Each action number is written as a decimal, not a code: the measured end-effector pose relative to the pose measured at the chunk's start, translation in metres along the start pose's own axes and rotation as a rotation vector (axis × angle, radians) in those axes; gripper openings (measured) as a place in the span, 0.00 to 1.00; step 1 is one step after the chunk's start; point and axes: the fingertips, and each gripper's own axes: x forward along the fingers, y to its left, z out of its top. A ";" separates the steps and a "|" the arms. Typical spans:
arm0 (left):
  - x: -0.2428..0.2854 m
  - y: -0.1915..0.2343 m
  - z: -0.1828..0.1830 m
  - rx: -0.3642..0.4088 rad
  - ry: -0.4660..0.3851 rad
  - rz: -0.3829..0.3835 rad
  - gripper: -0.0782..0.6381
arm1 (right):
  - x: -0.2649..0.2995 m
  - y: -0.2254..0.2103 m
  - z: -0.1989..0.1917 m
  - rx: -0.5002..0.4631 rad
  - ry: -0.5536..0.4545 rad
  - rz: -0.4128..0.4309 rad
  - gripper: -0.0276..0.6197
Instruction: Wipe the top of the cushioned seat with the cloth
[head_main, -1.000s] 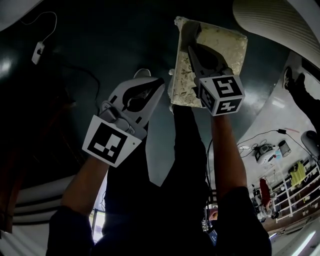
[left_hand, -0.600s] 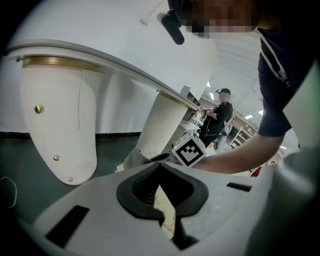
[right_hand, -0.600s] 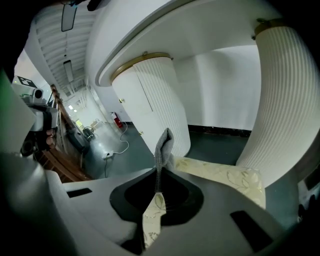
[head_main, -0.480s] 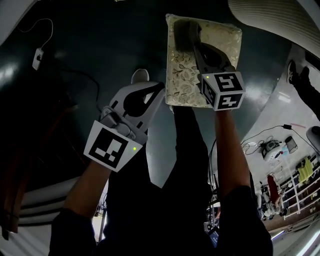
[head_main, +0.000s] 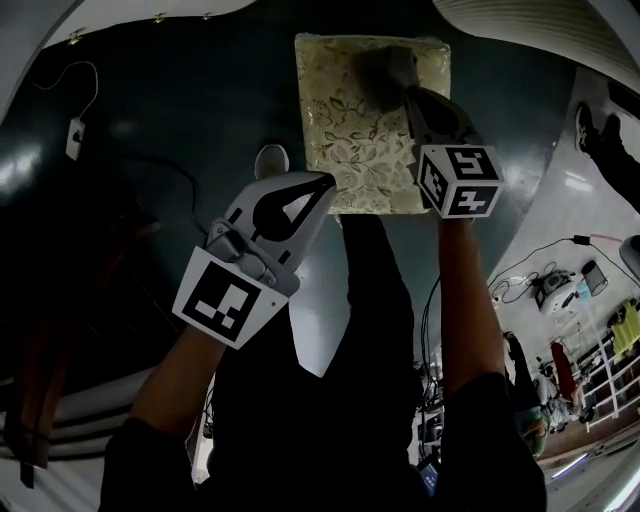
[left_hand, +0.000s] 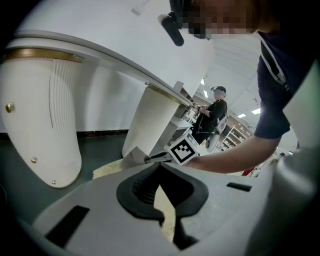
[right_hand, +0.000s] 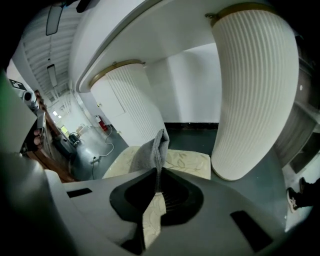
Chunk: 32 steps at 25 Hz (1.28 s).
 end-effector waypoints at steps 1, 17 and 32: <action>0.003 -0.002 0.001 0.002 0.002 -0.004 0.12 | -0.004 -0.006 -0.001 0.007 -0.002 -0.010 0.09; 0.022 -0.036 0.002 0.040 0.016 -0.061 0.12 | -0.056 -0.067 -0.015 0.070 -0.040 -0.157 0.09; -0.064 -0.012 -0.007 0.037 -0.031 -0.043 0.12 | -0.040 0.090 0.026 0.015 -0.104 -0.020 0.09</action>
